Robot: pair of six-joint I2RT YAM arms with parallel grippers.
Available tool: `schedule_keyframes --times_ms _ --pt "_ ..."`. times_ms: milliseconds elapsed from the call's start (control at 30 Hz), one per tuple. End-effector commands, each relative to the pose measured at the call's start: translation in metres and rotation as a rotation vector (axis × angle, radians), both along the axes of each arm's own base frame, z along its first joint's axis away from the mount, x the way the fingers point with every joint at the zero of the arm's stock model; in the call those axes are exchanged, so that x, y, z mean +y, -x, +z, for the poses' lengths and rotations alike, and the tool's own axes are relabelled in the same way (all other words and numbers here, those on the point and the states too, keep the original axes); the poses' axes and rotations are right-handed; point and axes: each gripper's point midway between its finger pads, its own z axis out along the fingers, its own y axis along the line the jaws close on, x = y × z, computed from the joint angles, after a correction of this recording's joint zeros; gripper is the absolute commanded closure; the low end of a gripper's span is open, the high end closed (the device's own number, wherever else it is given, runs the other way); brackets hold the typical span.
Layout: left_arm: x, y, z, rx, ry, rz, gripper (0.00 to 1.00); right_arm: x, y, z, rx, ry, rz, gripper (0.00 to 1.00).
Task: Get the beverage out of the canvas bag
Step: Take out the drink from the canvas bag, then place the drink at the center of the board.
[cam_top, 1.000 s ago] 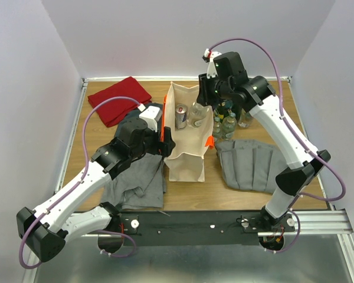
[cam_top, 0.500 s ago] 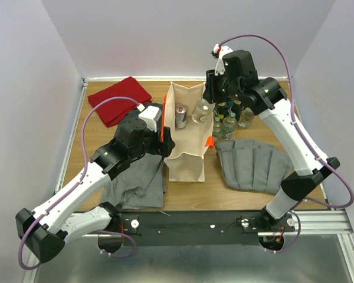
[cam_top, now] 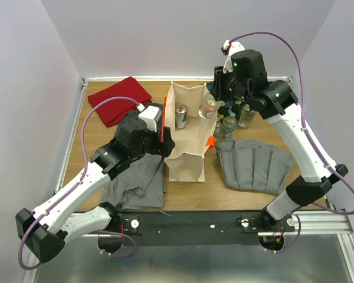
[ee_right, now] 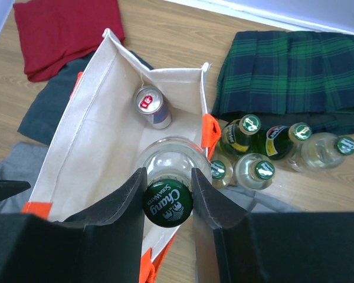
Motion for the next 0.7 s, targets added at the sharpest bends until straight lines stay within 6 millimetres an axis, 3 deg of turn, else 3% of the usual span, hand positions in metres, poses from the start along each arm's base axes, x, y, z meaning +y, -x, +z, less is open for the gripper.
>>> schedule_keyframes --times_ms 0,300,667 --pt "0.002 -0.004 0.013 -0.032 0.018 0.014 0.01 -0.024 0.002 0.079 -0.230 -0.108 -0.103 0.99" --pt "0.001 -0.005 0.015 -0.033 0.019 0.012 0.01 -0.051 0.009 0.098 -0.294 -0.106 -0.199 0.99" --pt "0.000 -0.005 0.015 -0.029 0.017 0.010 0.01 -0.089 0.014 0.094 -0.308 -0.033 -0.364 0.99"
